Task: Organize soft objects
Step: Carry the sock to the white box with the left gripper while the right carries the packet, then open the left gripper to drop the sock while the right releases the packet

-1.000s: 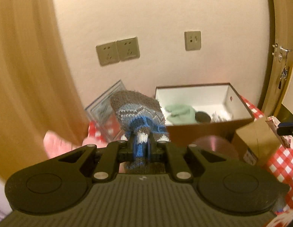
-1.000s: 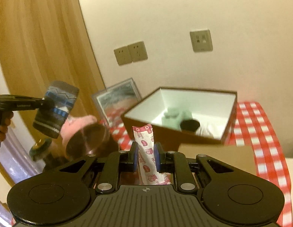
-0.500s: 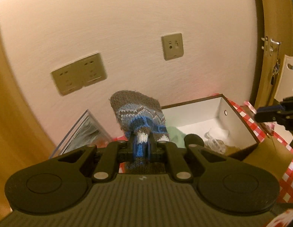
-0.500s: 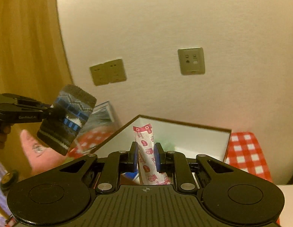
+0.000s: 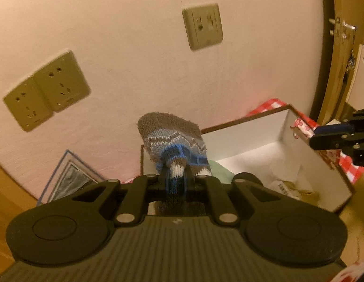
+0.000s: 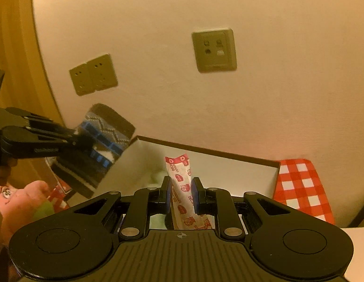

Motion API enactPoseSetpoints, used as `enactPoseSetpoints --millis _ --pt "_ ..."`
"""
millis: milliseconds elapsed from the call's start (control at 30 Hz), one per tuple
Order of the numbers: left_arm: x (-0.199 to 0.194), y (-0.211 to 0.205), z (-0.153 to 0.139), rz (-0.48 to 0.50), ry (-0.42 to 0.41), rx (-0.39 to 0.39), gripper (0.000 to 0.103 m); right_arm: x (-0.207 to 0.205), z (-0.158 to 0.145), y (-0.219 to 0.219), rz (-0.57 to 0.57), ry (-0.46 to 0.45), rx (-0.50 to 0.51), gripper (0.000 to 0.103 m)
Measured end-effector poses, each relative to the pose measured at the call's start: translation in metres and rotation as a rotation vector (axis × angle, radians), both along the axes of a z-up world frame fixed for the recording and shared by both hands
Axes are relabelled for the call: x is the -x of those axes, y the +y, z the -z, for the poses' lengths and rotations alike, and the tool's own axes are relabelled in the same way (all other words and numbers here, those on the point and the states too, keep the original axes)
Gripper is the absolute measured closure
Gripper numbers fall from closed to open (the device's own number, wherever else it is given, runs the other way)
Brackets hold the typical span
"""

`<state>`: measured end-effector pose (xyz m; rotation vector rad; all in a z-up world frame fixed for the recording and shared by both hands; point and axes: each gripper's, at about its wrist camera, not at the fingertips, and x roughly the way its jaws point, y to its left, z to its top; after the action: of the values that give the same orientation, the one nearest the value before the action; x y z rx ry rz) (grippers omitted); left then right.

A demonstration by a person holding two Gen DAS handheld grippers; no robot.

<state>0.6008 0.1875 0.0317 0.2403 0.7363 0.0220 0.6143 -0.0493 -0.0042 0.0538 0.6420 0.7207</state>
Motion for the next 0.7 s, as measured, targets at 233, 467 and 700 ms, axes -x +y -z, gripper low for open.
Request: enactPoseSetpoints --millis 233,467,700 --pt "-0.033 -0.003 0.029 0.022 0.052 0.001 0.086 -0.023 0.012 0.005 0.013 0.028 0.009 0.085" --pt "-0.051 0.001 0.046 -0.013 0.094 0.031 0.075 -0.039 0.020 0.008 0.019 0.051 0.004 0.085" --pt "-0.049 0.004 0.047 -0.021 0.101 0.041 0.067 -0.051 0.021 0.013 0.024 0.050 -0.025 0.085"
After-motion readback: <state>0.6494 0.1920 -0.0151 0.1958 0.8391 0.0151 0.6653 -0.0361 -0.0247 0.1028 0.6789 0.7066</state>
